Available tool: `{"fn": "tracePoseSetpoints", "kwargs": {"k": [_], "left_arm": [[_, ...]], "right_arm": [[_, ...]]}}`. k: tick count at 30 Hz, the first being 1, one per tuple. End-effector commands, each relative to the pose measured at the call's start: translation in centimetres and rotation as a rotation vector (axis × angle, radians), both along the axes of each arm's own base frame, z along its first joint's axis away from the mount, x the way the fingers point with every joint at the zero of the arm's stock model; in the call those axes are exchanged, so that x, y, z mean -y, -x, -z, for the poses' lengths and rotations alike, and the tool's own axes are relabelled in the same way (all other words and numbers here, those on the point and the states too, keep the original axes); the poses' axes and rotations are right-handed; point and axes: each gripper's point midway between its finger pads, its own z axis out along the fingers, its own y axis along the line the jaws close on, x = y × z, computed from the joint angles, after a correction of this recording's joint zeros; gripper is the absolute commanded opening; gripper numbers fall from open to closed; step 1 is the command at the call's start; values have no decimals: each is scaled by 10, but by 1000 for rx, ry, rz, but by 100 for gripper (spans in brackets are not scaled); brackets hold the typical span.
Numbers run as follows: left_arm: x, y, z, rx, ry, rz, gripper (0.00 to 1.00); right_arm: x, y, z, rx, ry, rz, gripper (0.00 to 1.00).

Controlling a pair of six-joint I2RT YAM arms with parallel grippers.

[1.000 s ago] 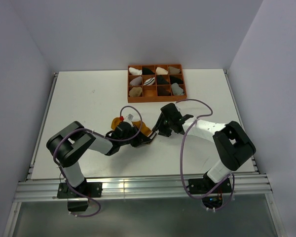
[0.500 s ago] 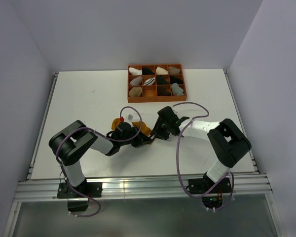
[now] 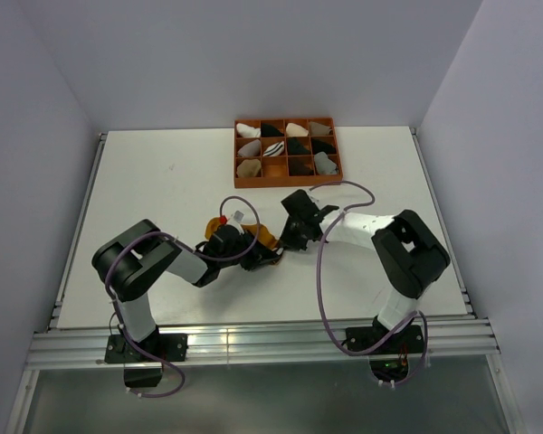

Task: Roll the socks
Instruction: Roll the sock at the center of the board.

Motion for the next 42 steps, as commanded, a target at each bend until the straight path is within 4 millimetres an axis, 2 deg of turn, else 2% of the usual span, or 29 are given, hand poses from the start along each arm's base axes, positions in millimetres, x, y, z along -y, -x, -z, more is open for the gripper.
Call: {"fn": "tracePoseSetpoints", "kwargs": {"k": [1,2,4,5,6,7,9,10,12,14,21,27,33,42], "left_arm": [[3,3,-8,43,-17,50,20],[1,1,-9,54,-34,49,30],[-8,-3,-5,90,-118,37,40],[-12,-5,-4,106,-154,29,50],[-15,-9,-12,140,-178,16,54],[-25,-13,-5,180,-274,0,57],[-25,-12,-17,257,-331,5,63],[-31,-22,-21,330,-403,-20,64],[-28,-17,-29,408,-470,-9,65],[-31,-21,-34,502,-552,-11,64],[-7,-11,-40,711,-678,71,61],[5,-9,-47,829,-755,87,60],[17,-3,-45,866,-781,122,58],[23,-1,-21,802,-847,165,52]], "right_arm": [[18,-4,10,-9,152,-23,0],[19,-4,11,-15,162,-30,0],[20,-5,11,-21,179,-43,0],[21,-4,12,-25,185,-46,0],[20,-4,12,-26,187,-51,0],[20,-4,12,-30,190,-58,0],[20,-3,13,-39,190,-68,0],[18,-4,11,-37,188,-74,0],[17,-4,12,-45,193,-84,0],[17,-5,12,-49,198,-94,0],[15,-7,11,-68,206,-121,0],[13,-5,13,-79,191,-133,0],[12,-6,14,-78,189,-135,0],[12,-7,12,-73,186,-133,0]]}}
